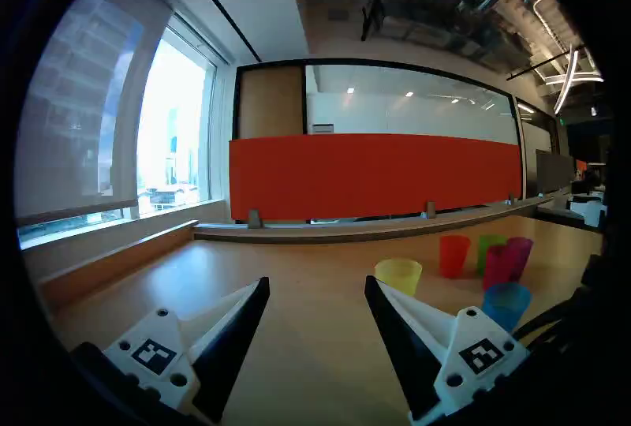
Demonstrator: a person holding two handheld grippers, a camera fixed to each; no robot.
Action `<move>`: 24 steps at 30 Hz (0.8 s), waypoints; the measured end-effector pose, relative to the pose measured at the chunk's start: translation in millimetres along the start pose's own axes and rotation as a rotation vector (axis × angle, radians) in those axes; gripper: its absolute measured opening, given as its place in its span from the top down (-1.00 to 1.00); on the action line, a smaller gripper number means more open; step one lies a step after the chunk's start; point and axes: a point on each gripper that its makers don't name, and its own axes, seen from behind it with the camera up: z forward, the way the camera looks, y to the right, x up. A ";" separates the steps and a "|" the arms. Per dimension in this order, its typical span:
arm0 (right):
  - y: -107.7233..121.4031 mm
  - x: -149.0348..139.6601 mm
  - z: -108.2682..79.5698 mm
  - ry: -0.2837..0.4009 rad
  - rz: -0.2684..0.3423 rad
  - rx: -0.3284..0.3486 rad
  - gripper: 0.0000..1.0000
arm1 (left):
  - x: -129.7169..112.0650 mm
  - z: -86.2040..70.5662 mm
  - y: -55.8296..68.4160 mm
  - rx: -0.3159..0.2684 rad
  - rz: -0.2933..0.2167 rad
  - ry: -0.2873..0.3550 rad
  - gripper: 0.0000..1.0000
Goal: Pour water
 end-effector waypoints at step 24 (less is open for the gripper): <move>-16.1 41.4 10.6 -0.030 -0.109 0.123 -1.00 | 33.8 5.4 60.4 -0.337 0.088 -0.095 -0.78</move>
